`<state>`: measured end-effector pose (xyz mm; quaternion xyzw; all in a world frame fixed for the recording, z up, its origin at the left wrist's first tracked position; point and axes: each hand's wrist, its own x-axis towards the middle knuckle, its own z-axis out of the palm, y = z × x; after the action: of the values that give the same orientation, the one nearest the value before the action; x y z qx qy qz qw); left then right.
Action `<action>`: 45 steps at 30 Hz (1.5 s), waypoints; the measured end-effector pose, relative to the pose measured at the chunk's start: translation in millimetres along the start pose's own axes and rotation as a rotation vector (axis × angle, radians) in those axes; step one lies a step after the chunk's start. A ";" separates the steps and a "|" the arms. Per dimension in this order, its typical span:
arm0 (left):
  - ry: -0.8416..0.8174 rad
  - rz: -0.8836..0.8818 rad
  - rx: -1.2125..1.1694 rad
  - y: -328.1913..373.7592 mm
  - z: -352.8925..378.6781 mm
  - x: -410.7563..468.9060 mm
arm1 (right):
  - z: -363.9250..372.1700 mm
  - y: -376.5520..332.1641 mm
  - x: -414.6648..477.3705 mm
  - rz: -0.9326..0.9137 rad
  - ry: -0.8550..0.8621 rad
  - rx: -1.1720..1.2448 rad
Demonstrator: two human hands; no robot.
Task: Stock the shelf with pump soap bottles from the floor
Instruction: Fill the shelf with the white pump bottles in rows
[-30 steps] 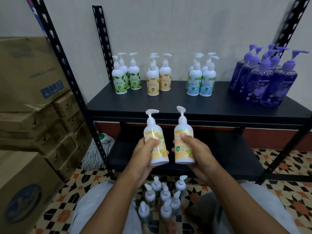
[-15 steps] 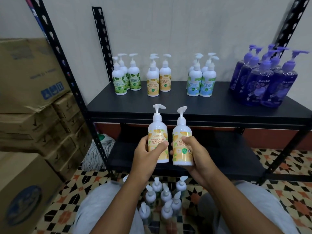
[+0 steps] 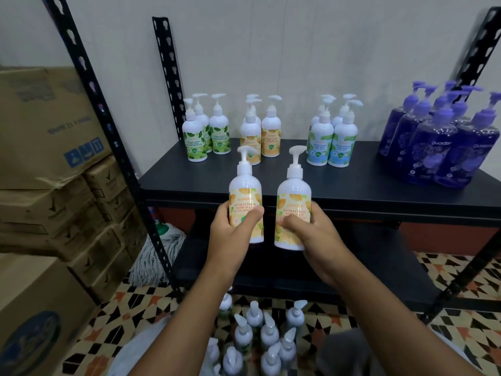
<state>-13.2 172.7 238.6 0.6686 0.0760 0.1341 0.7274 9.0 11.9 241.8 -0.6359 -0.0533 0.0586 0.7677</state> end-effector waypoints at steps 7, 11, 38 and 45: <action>0.075 0.065 -0.044 22.2 7.9 78.5 | 14.1 -34.4 82.8 -0.122 0.076 -0.093; 0.091 0.077 -0.047 20.0 6.2 108.6 | 19.5 -32.4 128.8 -0.170 0.127 -0.223; 0.125 -0.001 -0.305 9.7 5.3 127.3 | 22.0 -18.2 228.2 -0.184 0.313 -0.699; 0.117 -0.006 -0.304 10.8 5.6 128.6 | 24.2 -19.9 237.1 -0.169 0.327 -0.727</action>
<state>109.9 206.3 258.7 0.5415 0.0992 0.1806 0.8150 239.7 69.1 267.6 -0.8601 0.0003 -0.1291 0.4936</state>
